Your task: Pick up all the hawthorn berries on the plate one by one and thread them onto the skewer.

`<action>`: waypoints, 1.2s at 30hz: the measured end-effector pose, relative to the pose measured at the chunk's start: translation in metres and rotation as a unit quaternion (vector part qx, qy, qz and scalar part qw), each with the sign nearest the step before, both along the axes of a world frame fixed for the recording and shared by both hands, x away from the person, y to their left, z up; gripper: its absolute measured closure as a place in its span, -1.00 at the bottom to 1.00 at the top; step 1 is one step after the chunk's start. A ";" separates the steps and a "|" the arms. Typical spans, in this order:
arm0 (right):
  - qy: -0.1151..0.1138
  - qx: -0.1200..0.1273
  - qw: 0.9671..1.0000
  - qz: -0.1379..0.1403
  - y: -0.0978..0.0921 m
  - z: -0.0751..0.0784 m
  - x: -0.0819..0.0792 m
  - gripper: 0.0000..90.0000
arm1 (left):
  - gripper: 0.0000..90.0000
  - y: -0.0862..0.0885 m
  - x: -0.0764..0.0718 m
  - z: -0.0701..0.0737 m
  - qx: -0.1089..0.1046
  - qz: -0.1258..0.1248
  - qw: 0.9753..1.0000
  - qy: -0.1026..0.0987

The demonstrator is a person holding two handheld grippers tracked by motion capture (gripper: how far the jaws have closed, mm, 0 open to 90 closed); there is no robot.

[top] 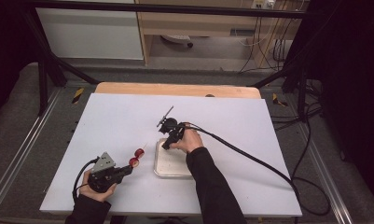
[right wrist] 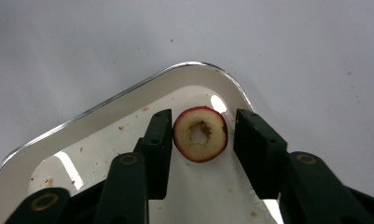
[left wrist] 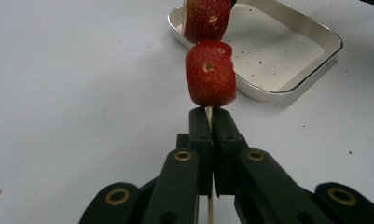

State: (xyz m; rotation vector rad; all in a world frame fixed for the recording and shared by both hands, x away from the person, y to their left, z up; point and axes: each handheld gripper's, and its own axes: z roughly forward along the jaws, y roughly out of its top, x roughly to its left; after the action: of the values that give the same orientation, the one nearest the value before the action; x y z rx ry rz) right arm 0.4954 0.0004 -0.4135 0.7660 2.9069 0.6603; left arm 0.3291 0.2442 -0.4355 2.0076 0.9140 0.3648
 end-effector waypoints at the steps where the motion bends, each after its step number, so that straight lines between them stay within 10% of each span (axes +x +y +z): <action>1: 0.000 0.002 1.000 0.000 0.000 0.000 0.000 0.35 | 0.95 0.000 0.000 0.000 0.000 0.000 1.000 0.000; 11: 0.010 0.001 1.000 -0.008 0.001 -0.001 0.000 0.37 | 0.95 0.000 0.000 0.000 0.001 0.000 1.000 -0.001; 19: 0.008 0.048 0.998 -0.034 -0.008 0.023 -0.012 0.38 | 0.95 0.000 -0.002 0.002 -0.006 0.003 1.000 -0.006; 24: 0.015 0.109 0.991 -0.070 -0.023 0.038 -0.027 0.38 | 0.95 -0.004 -0.005 0.003 -0.007 0.002 1.000 -0.010; 36: -0.003 0.303 0.942 -0.146 -0.069 0.033 -0.071 0.38 | 0.95 -0.018 -0.011 0.006 -0.004 -0.001 1.000 -0.024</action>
State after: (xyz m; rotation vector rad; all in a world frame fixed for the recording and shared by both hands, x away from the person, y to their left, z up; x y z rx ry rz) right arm 0.4242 -0.0689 -0.3807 1.2071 2.4923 1.5304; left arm 0.3177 0.2266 -0.4297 1.9836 0.8826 0.4052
